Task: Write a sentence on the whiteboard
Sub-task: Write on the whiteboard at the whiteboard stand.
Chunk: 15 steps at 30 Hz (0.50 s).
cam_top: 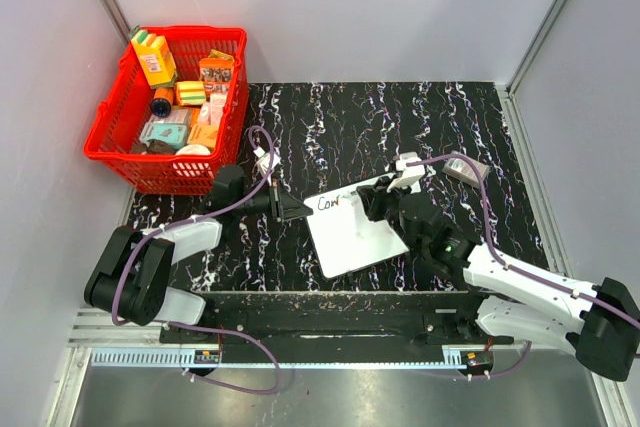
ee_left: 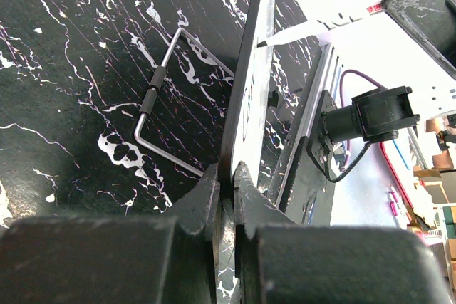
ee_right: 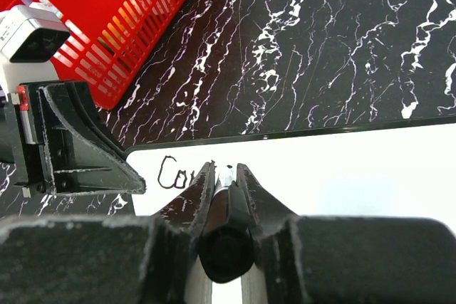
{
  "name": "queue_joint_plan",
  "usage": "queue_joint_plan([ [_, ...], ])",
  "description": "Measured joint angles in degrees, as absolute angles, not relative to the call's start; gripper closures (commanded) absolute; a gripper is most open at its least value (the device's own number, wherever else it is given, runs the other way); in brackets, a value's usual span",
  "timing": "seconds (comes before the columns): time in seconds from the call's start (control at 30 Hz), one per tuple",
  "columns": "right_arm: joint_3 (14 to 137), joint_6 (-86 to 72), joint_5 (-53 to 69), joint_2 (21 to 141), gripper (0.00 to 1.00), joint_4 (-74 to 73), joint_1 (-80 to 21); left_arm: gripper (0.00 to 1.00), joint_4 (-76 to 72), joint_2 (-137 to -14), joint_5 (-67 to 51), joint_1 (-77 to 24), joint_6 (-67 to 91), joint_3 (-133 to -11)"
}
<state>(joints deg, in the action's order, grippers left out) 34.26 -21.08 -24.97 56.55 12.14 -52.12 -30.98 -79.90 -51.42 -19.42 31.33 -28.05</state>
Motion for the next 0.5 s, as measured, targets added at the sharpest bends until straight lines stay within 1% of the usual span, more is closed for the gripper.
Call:
queue_joint_plan([
  [0.5,33.1,-22.6,-22.8,55.4,1.00,11.0,-52.1,1.00,-31.0,-79.9,-51.4,-19.4,31.3,-28.1],
])
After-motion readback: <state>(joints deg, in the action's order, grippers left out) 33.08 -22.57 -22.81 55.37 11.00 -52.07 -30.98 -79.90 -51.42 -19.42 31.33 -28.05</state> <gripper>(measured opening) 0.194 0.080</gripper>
